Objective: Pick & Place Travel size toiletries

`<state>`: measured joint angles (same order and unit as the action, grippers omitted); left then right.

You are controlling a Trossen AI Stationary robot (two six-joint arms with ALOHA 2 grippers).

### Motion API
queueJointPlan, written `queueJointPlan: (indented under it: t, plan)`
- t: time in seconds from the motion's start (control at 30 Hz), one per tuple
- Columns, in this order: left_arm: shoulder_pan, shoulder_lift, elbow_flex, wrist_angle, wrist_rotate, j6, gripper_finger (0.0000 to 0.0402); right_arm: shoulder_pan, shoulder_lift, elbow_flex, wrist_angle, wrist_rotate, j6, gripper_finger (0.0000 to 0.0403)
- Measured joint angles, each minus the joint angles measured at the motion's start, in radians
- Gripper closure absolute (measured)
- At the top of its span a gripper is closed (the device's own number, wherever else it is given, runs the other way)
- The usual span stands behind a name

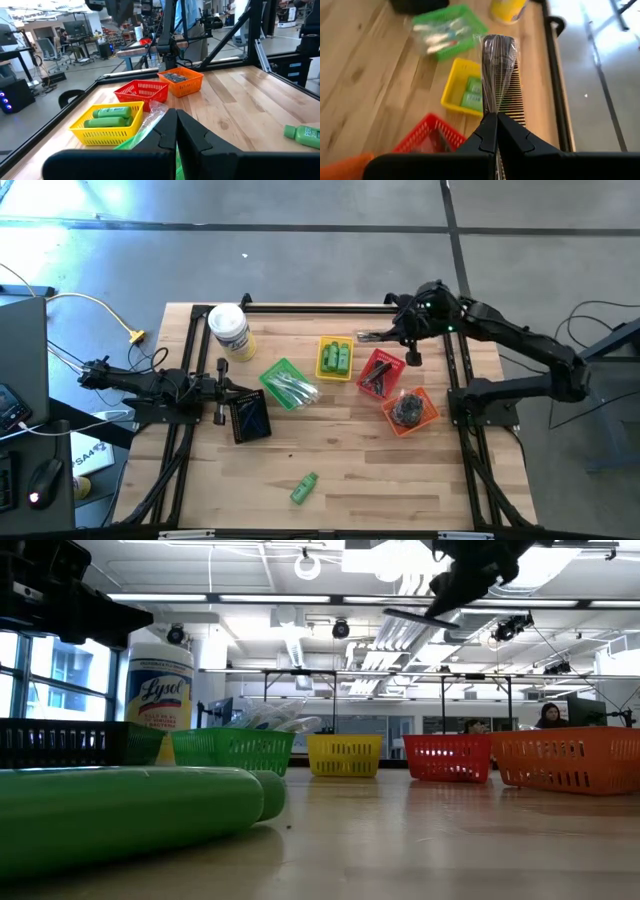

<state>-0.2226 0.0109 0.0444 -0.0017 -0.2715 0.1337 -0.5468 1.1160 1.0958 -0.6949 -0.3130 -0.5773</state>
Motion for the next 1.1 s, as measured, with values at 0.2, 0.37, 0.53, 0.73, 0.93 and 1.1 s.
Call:
queueJointPlan:
  t: [0.2,0.37,0.53,0.73,0.93,1.1]
  plan:
    - [0.000,0.000,0.000,0.000,0.000,0.000,0.0402,0.040,0.038,0.000,-0.075,0.059,-0.083,0.0400]
    - [0.000,0.000,0.000,0.000,0.000,0.000,0.0402,0.086,0.082,0.000,-0.094,0.132,-0.085,0.0400]
    - [0.000,0.000,0.000,0.000,0.000,-0.001,0.0402,0.135,0.139,-0.001,-0.137,0.187,-0.090,0.0400]
    - [0.000,0.000,0.000,0.000,0.000,-0.008,0.0402,0.186,0.201,-0.001,-0.210,0.239,-0.082,0.0400]
    - [0.000,0.000,0.000,0.000,0.000,-0.010,0.0402,0.220,0.254,-0.001,-0.229,0.286,-0.074,0.0400]
    - [0.000,0.000,0.000,0.000,-0.001,-0.010,0.0402,0.227,0.304,-0.001,-0.251,0.309,-0.074,0.0400]
